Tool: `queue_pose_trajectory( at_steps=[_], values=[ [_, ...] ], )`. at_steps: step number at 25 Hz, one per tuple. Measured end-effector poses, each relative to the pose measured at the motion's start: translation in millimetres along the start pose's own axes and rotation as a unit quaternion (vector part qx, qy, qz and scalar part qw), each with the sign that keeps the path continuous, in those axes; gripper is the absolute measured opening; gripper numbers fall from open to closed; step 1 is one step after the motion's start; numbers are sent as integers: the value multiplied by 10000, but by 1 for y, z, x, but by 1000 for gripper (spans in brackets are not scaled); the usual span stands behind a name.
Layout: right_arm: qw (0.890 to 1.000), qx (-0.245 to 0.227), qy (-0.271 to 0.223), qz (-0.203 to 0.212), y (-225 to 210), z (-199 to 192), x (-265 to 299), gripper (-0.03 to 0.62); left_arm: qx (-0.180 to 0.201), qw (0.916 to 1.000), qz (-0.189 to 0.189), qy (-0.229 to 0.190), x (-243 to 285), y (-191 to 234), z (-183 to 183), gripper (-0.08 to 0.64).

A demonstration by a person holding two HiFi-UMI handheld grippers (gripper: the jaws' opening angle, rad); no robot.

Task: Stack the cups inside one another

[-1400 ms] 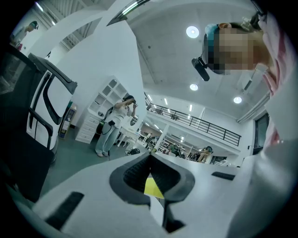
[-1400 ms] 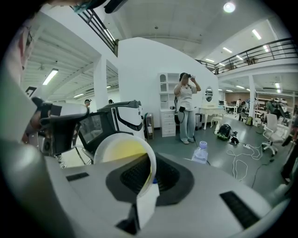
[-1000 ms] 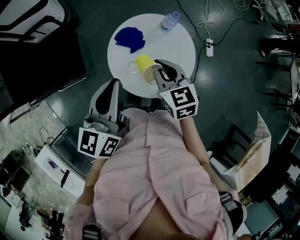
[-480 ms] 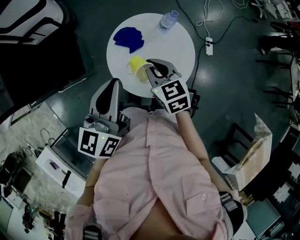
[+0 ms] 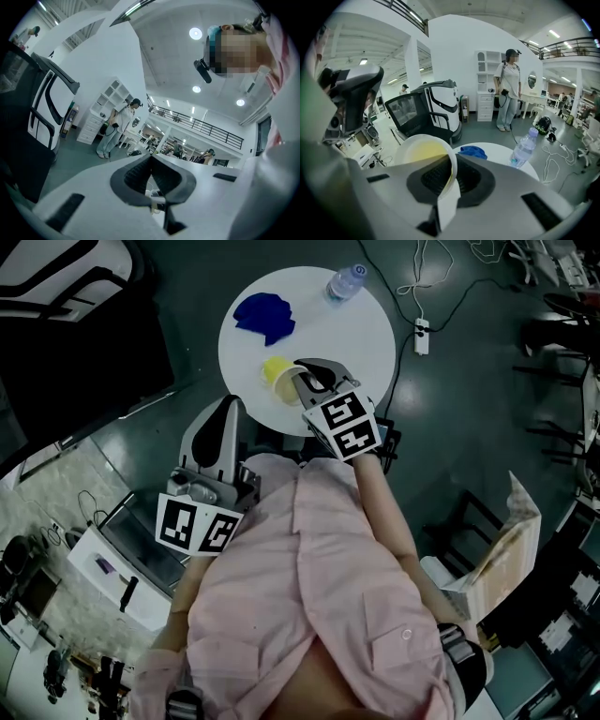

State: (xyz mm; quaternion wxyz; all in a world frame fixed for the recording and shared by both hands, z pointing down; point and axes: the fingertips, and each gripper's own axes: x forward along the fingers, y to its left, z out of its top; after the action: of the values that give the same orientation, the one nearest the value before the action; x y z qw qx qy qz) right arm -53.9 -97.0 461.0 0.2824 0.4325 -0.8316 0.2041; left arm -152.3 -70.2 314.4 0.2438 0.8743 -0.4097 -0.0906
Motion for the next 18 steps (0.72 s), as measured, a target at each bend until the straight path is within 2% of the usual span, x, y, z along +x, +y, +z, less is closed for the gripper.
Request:
queue_pose_trajectory(
  at_steps=[18],
  values=[
    [9988, -133, 406, 237, 4, -11, 29, 37, -8, 9998, 178, -47, -4, 14, 6, 9]
  ],
)
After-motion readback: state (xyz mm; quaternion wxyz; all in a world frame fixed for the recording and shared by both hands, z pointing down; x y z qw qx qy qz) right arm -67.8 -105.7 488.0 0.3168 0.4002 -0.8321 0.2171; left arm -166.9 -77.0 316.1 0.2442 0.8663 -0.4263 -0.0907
